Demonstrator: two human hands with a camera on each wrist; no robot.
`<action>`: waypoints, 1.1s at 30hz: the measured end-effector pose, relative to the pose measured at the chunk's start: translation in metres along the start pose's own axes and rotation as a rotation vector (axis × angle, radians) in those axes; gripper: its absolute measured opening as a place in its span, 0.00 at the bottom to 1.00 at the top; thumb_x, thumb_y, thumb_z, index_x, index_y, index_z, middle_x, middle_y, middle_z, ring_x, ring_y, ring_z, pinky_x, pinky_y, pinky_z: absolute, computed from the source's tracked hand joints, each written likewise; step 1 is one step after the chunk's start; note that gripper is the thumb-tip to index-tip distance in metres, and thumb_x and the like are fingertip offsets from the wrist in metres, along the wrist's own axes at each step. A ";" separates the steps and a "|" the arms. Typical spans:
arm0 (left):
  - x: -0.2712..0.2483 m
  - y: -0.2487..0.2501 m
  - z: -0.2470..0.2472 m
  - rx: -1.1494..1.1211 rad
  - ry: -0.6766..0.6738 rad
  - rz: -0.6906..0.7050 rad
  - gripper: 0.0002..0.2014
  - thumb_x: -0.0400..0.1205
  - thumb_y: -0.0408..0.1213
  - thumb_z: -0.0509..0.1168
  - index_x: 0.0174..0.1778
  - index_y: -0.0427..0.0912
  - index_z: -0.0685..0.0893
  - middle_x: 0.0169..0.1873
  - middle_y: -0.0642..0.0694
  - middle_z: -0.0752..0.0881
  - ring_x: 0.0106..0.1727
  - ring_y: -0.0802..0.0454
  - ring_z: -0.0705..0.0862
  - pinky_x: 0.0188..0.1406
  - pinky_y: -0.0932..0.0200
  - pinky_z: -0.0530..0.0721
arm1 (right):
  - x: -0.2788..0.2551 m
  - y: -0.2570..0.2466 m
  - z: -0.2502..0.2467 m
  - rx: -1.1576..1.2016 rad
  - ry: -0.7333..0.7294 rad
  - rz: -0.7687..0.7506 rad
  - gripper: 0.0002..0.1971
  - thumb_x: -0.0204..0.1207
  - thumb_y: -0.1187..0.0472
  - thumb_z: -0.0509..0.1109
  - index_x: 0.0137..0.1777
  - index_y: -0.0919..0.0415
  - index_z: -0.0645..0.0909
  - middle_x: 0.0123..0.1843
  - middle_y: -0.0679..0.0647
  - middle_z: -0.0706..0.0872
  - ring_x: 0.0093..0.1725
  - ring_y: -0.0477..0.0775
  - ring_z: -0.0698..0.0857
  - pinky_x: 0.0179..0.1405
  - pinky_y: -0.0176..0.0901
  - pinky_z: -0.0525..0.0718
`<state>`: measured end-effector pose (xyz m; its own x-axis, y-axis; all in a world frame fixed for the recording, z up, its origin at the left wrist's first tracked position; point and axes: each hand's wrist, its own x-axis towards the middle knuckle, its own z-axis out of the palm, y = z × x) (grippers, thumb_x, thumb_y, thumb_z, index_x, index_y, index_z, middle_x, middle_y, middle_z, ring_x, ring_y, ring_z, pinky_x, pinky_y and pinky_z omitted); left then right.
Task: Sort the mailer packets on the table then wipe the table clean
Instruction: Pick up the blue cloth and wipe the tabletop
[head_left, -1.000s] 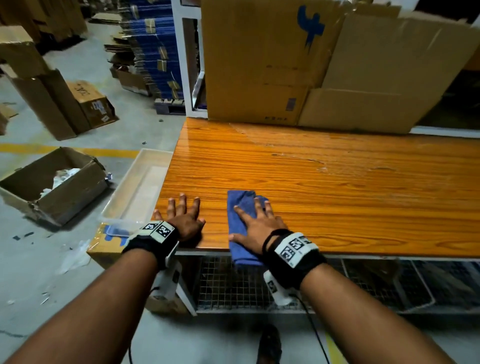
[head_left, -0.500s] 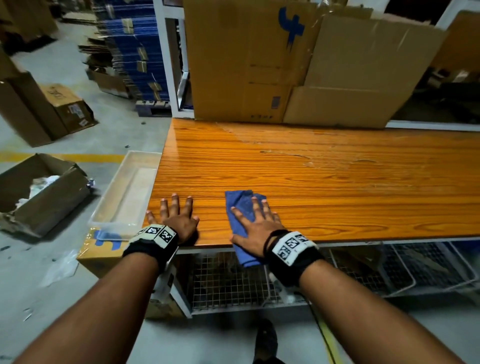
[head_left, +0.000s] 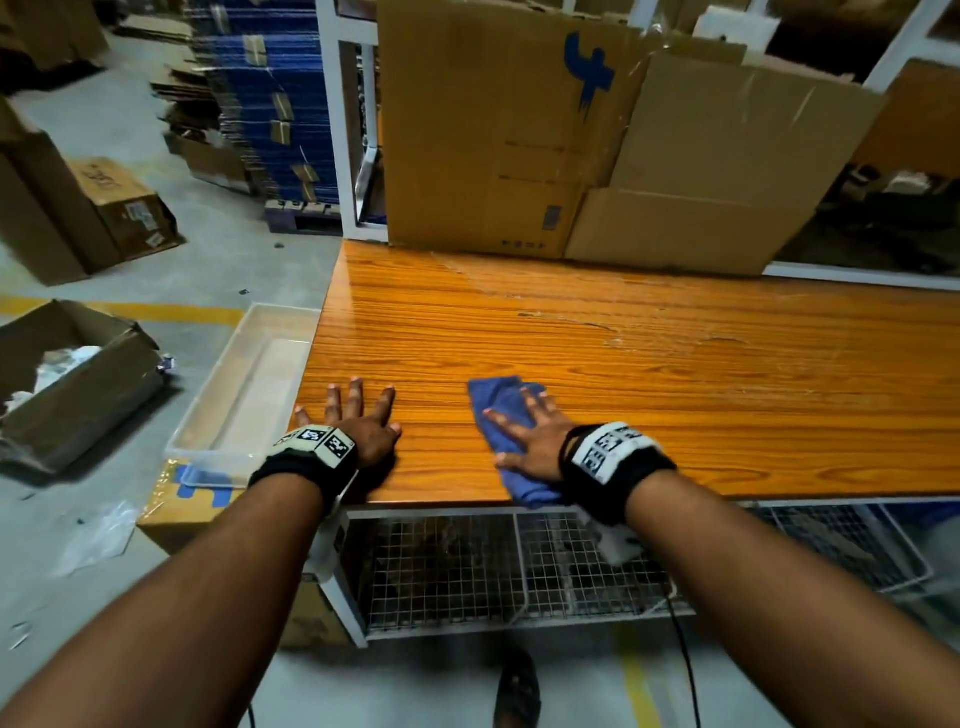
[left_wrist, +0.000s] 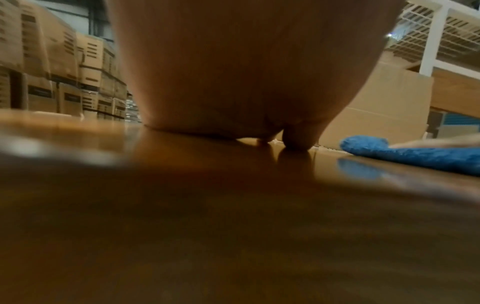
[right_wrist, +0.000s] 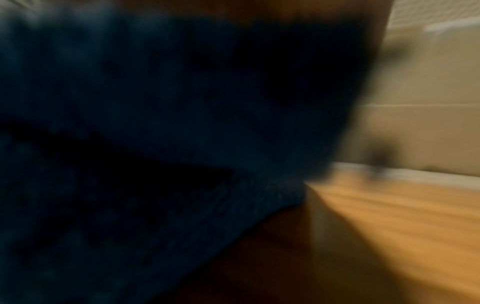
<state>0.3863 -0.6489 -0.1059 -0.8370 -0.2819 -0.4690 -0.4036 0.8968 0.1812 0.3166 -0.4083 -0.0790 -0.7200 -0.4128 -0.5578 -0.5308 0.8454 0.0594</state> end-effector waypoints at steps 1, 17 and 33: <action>0.000 -0.001 0.001 -0.002 0.003 0.004 0.30 0.86 0.60 0.43 0.81 0.67 0.37 0.82 0.49 0.29 0.82 0.41 0.30 0.75 0.27 0.35 | 0.006 0.016 -0.005 0.020 0.001 0.081 0.36 0.80 0.30 0.48 0.82 0.35 0.35 0.83 0.61 0.28 0.82 0.68 0.31 0.80 0.64 0.37; 0.002 0.002 0.005 0.005 0.032 -0.019 0.29 0.86 0.58 0.42 0.80 0.67 0.35 0.81 0.49 0.28 0.82 0.40 0.29 0.74 0.24 0.35 | 0.042 0.055 -0.008 0.136 0.056 0.345 0.40 0.75 0.25 0.46 0.82 0.35 0.33 0.83 0.62 0.28 0.81 0.74 0.33 0.79 0.71 0.41; 0.007 0.001 0.007 -0.003 0.036 -0.032 0.30 0.85 0.60 0.43 0.80 0.69 0.36 0.81 0.49 0.29 0.82 0.41 0.29 0.74 0.26 0.34 | 0.059 0.065 -0.030 0.122 0.022 0.372 0.42 0.73 0.22 0.45 0.82 0.36 0.33 0.84 0.63 0.29 0.81 0.76 0.35 0.79 0.73 0.42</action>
<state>0.3823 -0.6478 -0.1149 -0.8364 -0.3227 -0.4431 -0.4316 0.8860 0.1695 0.2261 -0.3880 -0.0837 -0.8635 -0.0767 -0.4986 -0.1754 0.9724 0.1542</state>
